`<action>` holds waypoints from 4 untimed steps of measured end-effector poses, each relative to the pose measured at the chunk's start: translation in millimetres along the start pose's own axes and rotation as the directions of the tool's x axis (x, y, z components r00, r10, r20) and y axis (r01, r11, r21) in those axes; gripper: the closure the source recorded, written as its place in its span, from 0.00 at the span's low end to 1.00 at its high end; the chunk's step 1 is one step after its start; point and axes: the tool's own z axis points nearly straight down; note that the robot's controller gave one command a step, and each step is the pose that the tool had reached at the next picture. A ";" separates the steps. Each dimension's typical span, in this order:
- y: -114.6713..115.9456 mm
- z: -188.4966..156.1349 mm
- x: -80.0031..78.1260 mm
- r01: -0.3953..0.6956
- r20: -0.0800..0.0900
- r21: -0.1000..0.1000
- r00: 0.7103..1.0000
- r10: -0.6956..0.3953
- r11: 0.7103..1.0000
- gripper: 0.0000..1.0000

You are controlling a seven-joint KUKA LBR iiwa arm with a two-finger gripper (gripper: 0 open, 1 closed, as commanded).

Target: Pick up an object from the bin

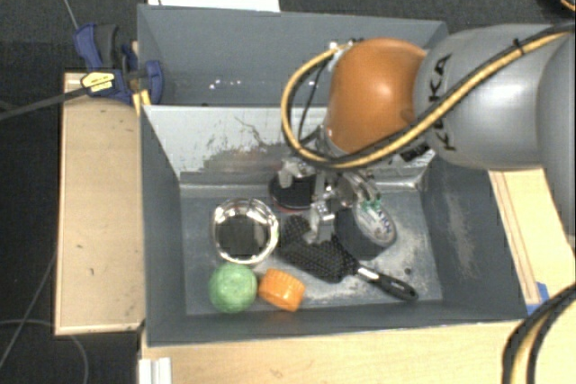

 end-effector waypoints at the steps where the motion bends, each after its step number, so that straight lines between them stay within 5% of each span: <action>1: -11.5 13.1 53.5 -0.111 0.000 0.001 0.994 0.111 0.994 0.00; 2: -25.0 74.2 63.3 -0.110 0.017 -0.002 0.994 0.110 0.994 0.00; 3: -24.4 72.3 99.0 -0.223 0.034 -0.006 0.974 0.223 0.975 1.00; 4: -24.4 72.3 99.0 -0.225 0.034 -0.006 0.974 0.225 0.974 1.00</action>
Offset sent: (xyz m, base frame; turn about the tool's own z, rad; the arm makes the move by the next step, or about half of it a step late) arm -0.0574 -0.0407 -0.0766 0.1073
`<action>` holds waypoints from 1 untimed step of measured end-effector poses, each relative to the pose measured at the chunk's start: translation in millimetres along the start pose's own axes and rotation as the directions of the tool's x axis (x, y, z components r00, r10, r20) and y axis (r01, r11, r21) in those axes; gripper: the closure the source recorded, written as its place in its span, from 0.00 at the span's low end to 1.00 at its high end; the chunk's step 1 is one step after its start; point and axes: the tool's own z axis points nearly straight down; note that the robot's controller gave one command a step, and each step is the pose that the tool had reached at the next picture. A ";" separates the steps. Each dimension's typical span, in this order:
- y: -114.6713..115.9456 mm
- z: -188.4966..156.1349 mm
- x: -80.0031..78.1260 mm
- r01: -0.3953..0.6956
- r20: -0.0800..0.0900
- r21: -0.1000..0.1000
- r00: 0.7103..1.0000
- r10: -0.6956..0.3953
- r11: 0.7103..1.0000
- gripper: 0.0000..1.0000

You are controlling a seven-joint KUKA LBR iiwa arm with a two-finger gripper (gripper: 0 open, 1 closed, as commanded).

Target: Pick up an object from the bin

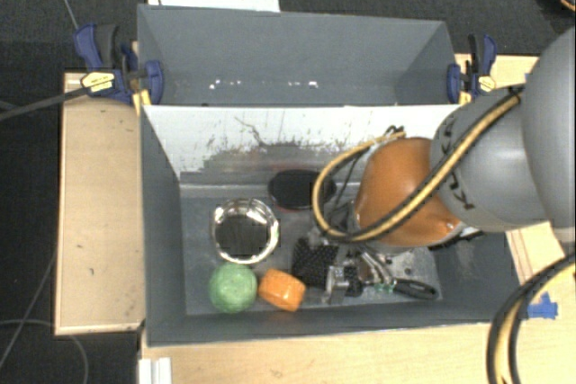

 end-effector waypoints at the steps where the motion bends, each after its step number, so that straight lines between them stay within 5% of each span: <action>1: 0.3 -5.4 -0.5 -0.001 0.002 -0.001 1.000 0.001 1.000 1.00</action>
Offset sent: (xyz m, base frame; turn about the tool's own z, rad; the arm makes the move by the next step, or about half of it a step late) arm 0.0003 0.0001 0.0116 0.0006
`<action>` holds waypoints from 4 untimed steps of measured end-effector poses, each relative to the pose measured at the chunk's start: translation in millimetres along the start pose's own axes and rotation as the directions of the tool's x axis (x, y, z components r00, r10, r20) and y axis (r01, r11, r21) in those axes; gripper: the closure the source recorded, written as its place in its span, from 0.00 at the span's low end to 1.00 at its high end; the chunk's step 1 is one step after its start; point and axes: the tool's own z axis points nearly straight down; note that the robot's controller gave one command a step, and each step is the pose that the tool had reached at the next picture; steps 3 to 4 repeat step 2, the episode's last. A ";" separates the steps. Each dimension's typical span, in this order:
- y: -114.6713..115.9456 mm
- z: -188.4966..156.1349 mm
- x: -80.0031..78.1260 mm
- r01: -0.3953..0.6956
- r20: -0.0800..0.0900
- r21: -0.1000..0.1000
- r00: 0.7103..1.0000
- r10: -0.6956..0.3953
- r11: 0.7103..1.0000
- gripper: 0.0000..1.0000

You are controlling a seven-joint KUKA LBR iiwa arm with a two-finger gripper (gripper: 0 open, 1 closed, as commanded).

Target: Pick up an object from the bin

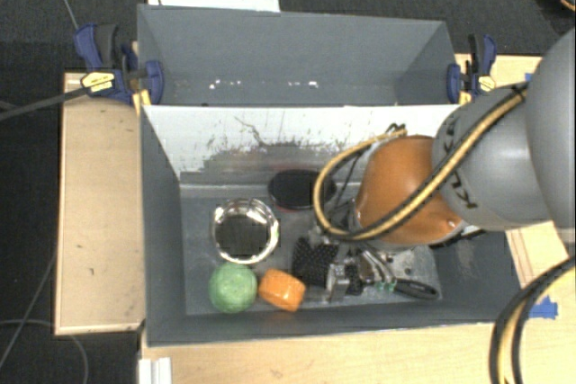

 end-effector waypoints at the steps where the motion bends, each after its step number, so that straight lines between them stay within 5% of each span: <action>1: 0.2 -6.1 -0.4 -0.002 0.003 -0.001 1.000 0.002 1.000 1.00; 2: 0.2 -37.1 1.4 -0.004 -0.010 0.000 1.000 0.004 1.000 1.00; 4: 0.2 -37.1 1.4 -0.004 -0.010 0.000 1.000 0.004 1.000 1.00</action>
Offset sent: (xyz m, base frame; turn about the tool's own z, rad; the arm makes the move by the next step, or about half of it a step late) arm 0.0002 0.0002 0.0780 0.0015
